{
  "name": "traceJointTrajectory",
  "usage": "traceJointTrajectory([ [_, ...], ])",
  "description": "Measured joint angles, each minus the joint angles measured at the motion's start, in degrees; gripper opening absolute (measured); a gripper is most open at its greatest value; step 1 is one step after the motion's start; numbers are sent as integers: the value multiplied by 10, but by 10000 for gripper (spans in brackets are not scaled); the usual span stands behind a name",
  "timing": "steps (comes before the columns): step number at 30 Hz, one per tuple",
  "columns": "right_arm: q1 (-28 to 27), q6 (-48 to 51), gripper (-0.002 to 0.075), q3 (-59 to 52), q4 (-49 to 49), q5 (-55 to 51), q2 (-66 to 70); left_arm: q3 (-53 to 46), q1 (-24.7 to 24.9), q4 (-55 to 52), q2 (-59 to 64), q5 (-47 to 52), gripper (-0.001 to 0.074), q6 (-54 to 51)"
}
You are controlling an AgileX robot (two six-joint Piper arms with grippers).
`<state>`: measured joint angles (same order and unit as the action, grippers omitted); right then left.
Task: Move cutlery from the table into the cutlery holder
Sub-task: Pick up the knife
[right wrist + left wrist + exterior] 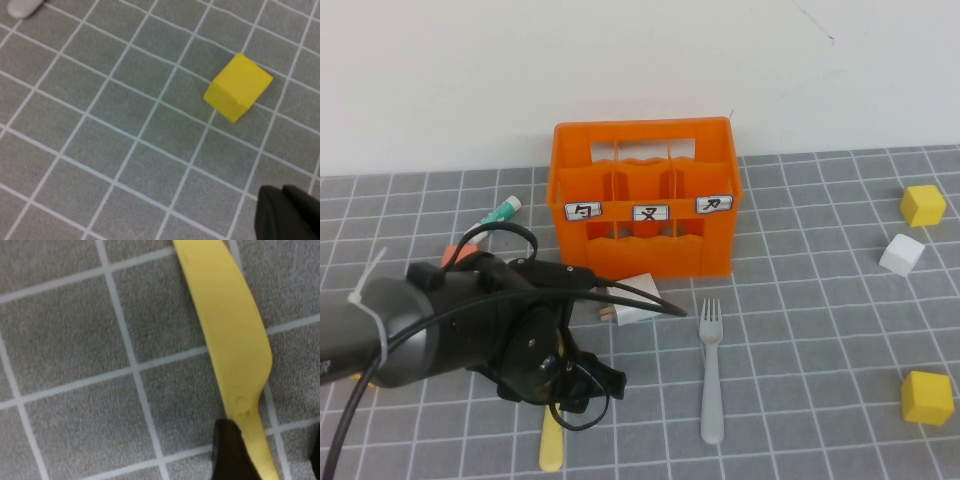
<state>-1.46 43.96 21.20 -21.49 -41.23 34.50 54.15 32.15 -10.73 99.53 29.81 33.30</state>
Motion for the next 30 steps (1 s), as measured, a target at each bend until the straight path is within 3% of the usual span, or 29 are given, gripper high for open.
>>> traceJointTrajectory([
  [3,0,1,-3,0,-1,0,0,0,3,-17,1,-1,311,14],
  [19,0,9,-3,0,-10,0,0,1,4,-149,7,-2,48,97],
  [25,0,16,-3,0,-14,0,0,1,4,-150,-5,8,8,138],
  [30,0,18,-3,0,-15,0,0,1,4,-138,-39,50,37,141],
])
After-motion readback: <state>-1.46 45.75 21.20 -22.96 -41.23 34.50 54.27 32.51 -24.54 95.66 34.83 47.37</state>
